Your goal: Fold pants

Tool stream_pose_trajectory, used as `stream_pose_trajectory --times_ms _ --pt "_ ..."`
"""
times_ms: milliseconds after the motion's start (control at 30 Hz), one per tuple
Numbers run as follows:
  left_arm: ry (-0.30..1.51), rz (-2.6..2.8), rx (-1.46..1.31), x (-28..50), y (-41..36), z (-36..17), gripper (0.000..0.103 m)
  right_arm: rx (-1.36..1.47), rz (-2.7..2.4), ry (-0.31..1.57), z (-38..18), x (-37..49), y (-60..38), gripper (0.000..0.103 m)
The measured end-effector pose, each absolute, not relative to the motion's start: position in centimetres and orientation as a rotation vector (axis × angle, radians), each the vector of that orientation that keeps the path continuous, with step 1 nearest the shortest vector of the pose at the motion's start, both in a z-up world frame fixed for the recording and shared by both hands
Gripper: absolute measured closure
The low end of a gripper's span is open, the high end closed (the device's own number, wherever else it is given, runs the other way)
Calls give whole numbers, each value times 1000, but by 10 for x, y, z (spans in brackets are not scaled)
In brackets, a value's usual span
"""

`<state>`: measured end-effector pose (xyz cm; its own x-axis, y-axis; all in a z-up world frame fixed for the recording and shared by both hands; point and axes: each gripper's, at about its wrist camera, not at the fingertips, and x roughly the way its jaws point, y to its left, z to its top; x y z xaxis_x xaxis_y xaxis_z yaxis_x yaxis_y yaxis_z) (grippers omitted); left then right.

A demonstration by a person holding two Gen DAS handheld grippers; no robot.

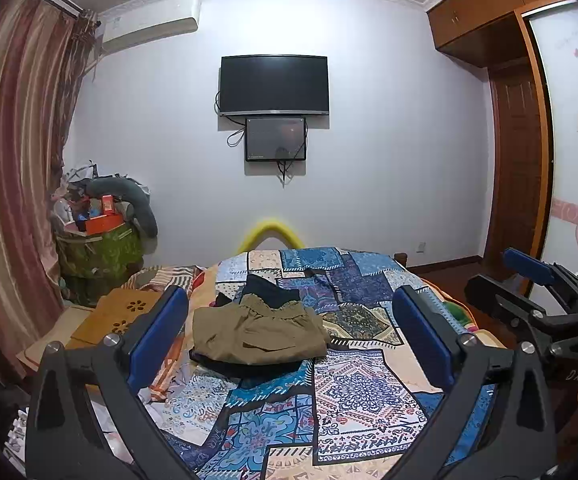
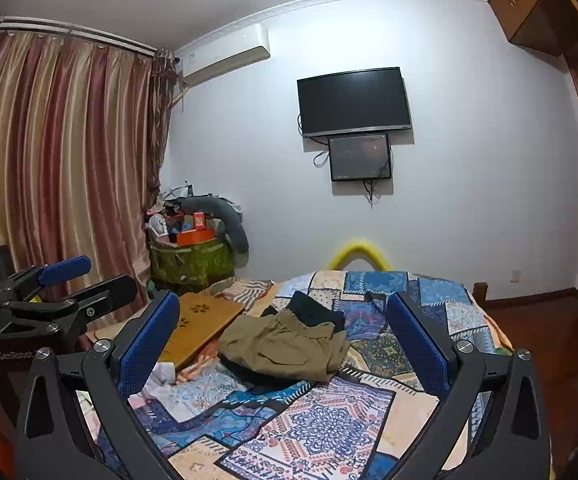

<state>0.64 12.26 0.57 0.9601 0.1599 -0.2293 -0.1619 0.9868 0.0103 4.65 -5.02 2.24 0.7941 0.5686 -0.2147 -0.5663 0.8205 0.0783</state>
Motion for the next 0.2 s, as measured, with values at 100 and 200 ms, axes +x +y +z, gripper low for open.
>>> stream_pose_trajectory --times_ms 100,200 --pt "233 160 -9 6 123 5 0 14 609 240 22 47 -51 0" --pt "237 158 -11 8 122 4 0 18 607 243 22 48 -52 0"
